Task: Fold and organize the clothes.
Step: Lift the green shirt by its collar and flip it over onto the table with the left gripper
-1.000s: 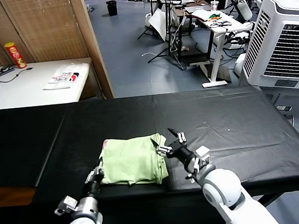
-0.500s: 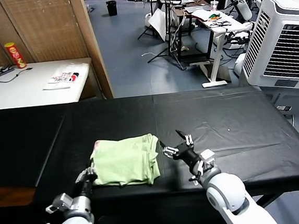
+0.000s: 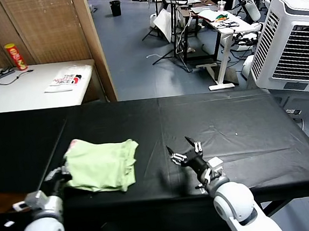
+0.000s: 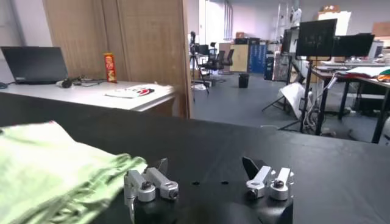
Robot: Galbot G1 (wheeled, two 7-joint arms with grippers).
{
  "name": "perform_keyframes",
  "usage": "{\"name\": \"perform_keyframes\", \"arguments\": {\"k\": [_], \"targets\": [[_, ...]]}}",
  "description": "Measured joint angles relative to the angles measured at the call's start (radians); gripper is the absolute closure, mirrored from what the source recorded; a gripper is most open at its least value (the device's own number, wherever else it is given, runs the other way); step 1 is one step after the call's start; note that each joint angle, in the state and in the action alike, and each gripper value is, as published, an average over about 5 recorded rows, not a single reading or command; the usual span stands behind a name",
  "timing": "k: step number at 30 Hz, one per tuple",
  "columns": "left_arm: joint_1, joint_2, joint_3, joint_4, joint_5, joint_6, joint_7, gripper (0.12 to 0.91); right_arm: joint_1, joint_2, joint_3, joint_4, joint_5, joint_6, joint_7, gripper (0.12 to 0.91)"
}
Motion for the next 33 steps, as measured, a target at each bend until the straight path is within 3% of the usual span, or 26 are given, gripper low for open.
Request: {"name": "perform_keyframes", "arguments": {"k": [9,15,20,25,33], "targets": [[0.004,0.149,-0.125,-0.043,0.081,0.035,-0.037,0.894,0.009,0.017,-0.008,-0.014,-0.001,0.001,0.0,0.227],[0.014,0.162,-0.134,-0.099,0.163,0.016,-0.056,0.894,0.004,0.025,-0.012,-0.016,-0.009,0.002,-0.001,0.227],[0.008,0.114,-0.037,-0.142,0.203,0.014,-0.073,0.894,-0.017,0.017,0.005,0.002,-0.012,0.002,-0.002,0.227],[-0.034,0.033,0.121,-0.149,0.208,0.047,-0.099,0.894,-0.044,0.0,0.035,0.024,-0.004,0.002,-0.007,0.227],[-0.087,-0.099,0.348,-0.143,0.225,0.066,-0.11,0.894,-0.091,-0.028,0.109,0.041,0.006,0.008,-0.008,0.227]]}}
